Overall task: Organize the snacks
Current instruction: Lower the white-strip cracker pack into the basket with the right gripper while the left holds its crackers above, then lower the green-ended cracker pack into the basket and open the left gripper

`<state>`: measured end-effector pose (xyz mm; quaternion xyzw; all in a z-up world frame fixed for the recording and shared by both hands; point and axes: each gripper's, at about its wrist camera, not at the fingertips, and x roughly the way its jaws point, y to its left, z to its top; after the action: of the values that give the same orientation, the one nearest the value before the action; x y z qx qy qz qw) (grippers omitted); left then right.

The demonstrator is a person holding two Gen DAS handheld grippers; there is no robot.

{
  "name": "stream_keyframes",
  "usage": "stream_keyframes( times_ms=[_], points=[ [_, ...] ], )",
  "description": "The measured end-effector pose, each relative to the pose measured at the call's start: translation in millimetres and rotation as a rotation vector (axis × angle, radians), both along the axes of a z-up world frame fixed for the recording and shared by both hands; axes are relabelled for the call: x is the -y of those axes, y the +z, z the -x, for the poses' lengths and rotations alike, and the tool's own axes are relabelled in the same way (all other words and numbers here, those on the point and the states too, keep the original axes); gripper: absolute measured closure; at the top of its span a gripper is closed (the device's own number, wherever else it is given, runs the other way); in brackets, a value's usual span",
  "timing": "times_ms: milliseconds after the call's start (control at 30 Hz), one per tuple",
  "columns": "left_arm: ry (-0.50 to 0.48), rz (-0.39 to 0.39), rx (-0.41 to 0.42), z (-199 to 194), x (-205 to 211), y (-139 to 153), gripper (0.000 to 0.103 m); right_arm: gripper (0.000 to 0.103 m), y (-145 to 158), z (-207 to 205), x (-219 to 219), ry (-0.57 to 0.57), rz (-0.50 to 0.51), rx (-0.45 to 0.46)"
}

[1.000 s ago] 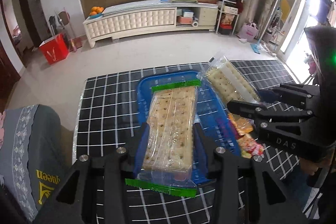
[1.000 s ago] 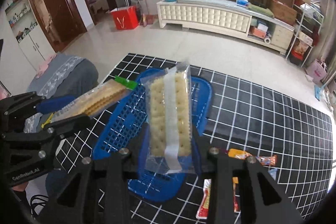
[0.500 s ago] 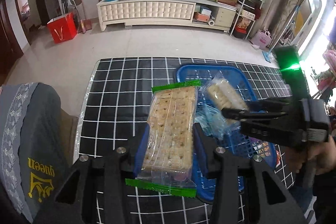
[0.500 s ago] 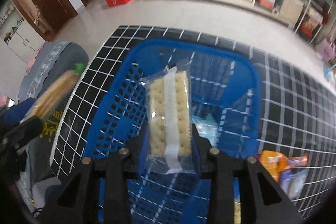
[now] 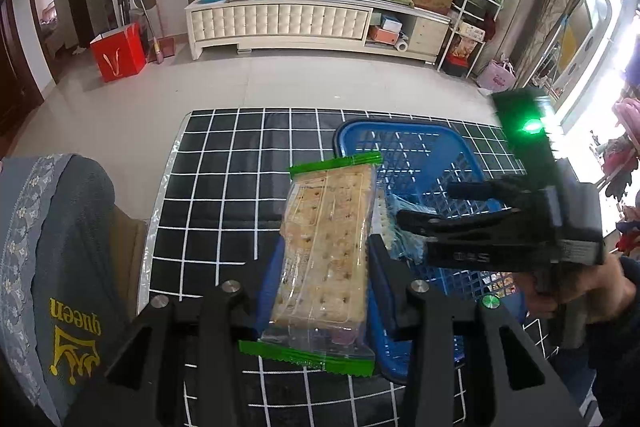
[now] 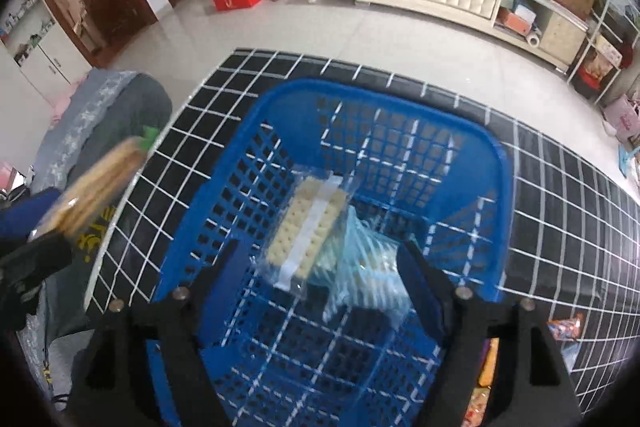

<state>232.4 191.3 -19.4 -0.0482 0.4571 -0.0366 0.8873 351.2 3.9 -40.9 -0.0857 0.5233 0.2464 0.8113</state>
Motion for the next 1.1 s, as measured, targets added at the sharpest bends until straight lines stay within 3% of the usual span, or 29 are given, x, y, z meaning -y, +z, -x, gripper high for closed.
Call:
stream_keyframes(
  times_ms=[233,533,767,1100],
  points=[
    [-0.038,-0.001,0.029,2.5,26.4,13.7,0.063,0.021,28.1,13.7,32.6,-0.025,0.002,0.032],
    [-0.116,-0.018,0.037,-4.4,77.2,20.9,0.063,0.021,37.6,18.5,74.9,-0.091,-0.043,0.026],
    [-0.181,-0.022,0.016,-22.4,107.7,6.9,0.063,0.021,28.2,11.4,96.9,-0.134,-0.055,0.009],
    [-0.227,-0.012,-0.043,-67.4,120.4,-30.2,0.063,0.021,-2.1,-11.8,105.5,-0.168,-0.042,-0.040]
  ],
)
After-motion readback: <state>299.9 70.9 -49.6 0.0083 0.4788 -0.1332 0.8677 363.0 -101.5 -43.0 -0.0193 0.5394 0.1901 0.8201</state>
